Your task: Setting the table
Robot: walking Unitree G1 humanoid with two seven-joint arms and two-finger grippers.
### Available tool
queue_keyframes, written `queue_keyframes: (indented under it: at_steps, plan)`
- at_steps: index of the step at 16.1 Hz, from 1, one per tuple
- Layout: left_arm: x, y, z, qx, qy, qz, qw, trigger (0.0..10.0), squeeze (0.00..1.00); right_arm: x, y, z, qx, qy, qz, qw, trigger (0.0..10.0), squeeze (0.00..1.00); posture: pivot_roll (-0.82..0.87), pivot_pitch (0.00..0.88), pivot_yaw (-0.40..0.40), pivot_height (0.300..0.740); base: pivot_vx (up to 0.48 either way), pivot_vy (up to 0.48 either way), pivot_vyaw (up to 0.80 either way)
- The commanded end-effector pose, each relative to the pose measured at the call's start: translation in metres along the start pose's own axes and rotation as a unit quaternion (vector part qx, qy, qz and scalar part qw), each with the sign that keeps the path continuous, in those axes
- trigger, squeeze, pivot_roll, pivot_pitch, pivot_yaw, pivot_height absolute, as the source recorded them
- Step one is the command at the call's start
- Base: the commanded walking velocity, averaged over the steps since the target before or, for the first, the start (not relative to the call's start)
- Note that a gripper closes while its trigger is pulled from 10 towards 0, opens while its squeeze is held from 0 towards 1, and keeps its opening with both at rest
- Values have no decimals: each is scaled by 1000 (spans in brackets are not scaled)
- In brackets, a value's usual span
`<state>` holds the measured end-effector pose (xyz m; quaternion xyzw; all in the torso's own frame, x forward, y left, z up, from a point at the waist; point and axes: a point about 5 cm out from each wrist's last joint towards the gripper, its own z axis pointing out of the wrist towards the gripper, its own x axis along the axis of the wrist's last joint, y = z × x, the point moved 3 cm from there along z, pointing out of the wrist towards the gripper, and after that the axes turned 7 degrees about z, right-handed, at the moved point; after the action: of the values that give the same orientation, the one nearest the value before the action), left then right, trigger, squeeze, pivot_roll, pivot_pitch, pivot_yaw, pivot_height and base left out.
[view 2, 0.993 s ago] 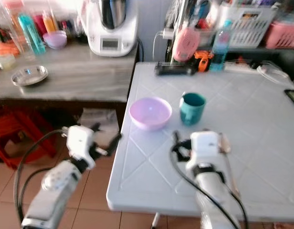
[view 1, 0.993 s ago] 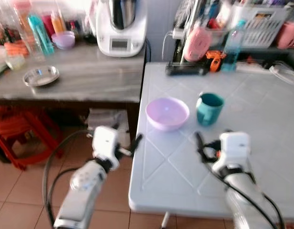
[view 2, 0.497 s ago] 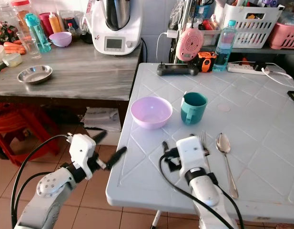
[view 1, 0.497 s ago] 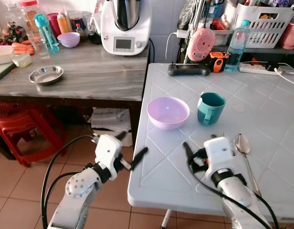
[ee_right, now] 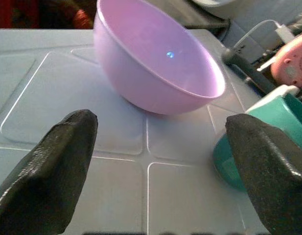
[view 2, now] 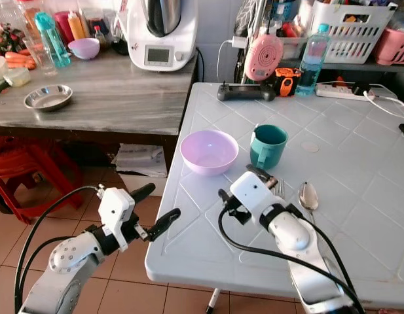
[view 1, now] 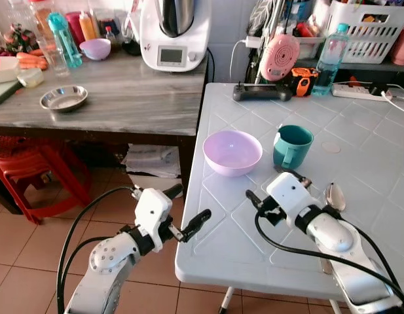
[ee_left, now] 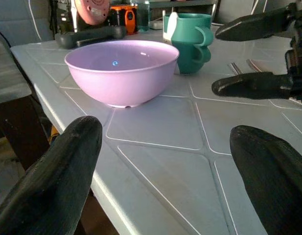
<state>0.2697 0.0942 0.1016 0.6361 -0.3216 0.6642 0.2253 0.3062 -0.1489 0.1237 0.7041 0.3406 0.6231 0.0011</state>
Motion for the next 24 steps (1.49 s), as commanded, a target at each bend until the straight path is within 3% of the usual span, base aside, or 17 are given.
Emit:
queue_keyframes:
  at_steps: [1,3,5,6,10,11,13,18,20,24]
  plan:
    - [2,1,-3,-5,-1,2,1000,10000,0,3,3,2,14,1,-17,1000,10000,0,-39,51,9,740,0,0,0]
    - [-1,1,-7,9,-8,-34,999,10000,0,13,3,4,64,24,-27,997,10000,0,-34,70,10,740,0,0,0]
    - [2,5,-7,-6,-7,-21,1000,10000,0,14,5,7,83,28,-44,995,10000,35,-25,82,15,740,0,0,0]
    - [2,6,-8,-8,-8,-19,1000,10000,0,14,5,8,91,30,-47,994,10000,1000,-23,86,17,740,0,0,0]
    - [1,2,-15,-12,-20,-14,1000,10000,0,28,11,20,119,48,-84,988,10000,1000,-9,108,25,740,0,0,0]
    - [3,3,-15,-16,-18,-16,1000,10000,0,31,15,22,127,51,-95,986,10000,945,-6,113,27,740,0,0,0]
    - [9,10,-15,-38,-1,-21,999,10000,0,38,26,28,134,56,-118,982,10000,0,-3,118,29,740,0,0,0]
    - [15,10,-7,-45,7,-14,999,10000,0,51,35,45,166,66,-132,975,10000,0,1,121,36,740,0,0,0]
    - [15,10,-8,-45,7,-15,999,10000,0,50,40,52,174,57,-147,972,10000,0,3,122,35,740,0,0,0]
    - [14,17,-9,-47,7,-21,999,10000,0,40,51,59,195,33,-126,972,10000,0,4,125,28,740,0,0,0]
